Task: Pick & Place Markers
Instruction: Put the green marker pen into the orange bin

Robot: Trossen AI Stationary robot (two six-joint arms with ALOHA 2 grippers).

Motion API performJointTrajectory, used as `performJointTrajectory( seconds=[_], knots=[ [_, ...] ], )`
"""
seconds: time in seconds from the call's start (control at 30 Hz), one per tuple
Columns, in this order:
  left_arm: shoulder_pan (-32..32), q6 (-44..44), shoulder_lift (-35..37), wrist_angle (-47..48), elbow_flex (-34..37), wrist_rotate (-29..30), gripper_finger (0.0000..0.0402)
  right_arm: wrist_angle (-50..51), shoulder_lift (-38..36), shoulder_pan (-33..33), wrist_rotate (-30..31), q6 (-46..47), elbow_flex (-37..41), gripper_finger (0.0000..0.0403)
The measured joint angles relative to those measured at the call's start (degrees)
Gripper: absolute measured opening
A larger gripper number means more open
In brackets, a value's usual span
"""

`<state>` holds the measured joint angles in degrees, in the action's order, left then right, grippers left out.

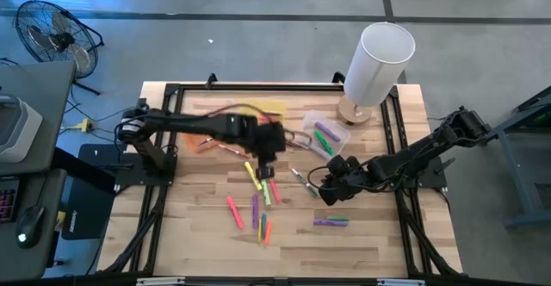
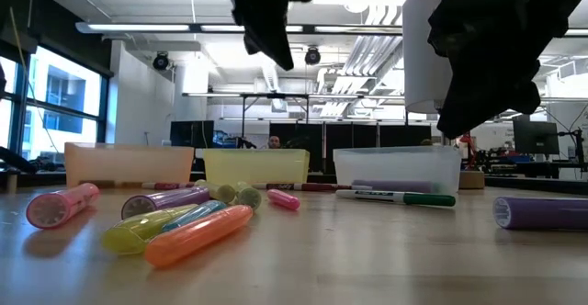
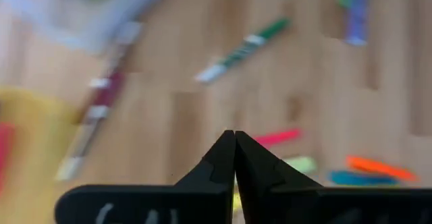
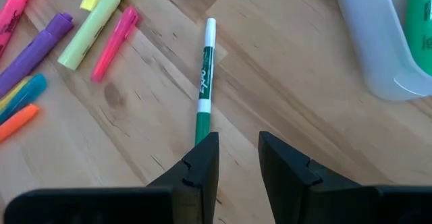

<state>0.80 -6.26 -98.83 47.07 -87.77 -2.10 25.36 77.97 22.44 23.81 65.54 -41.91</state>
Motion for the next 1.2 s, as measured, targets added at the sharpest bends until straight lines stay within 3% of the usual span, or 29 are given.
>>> performJointTrajectory(
  seconds=[0.17, 0.37, 0.43, 0.53, 0.6, 0.77, 0.9, 1.03, 1.2],
  knots=[
    [6.92, -3.44, 0.00, -7.96, 6.85, -3.91, 0.0001, 0.00, 0.00, 0.00, -0.02, -0.01, 0.00, 0.0094],
    [11.73, -15.02, 3.95, -19.35, 21.90, -4.89, 0.0000, -0.02, 0.00, -0.02, -0.66, -0.96, 0.00, 0.0092],
    [12.50, -18.85, 7.18, -22.36, 27.98, -4.08, 0.0000, -0.06, 0.00, -0.17, -2.62, -3.76, -0.08, 0.0078],
    [13.23, -22.30, 13.34, -28.35, 35.26, -1.54, 0.0000, 0.07, 0.02, -0.78, -5.63, -7.75, -1.49, 0.0022],
    [13.17, -23.47, 18.91, -27.42, 39.38, 0.81, 0.0000, 0.11, 0.26, -1.57, -5.62, -10.18, -3.46, 0.0010],
    [12.62, -23.81, 30.72, -25.88, 46.66, 6.34, 0.0000, 3.61, 3.80, -4.66, -5.11, -16.86, -12.85, 0.0002],
    [12.61, -22.63, 39.91, -24.11, 51.01, 9.14, 0.0000, 12.23, 12.57, -7.79, -6.15, -20.78, -24.41, 0.0001],
    [12.34, -22.40, 45.38, -19.77, 52.98, 10.74, 0.0000, 22.96, 22.70, -10.58, -10.80, -22.33, -36.06, 0.0007],
    [12.32, -21.04, 48.92, -14.95, 52.98, 11.48, 0.0000, 34.94, 32.91, -12.39, -11.15, -20.56, -46.17, 0.0022]
  ],
)
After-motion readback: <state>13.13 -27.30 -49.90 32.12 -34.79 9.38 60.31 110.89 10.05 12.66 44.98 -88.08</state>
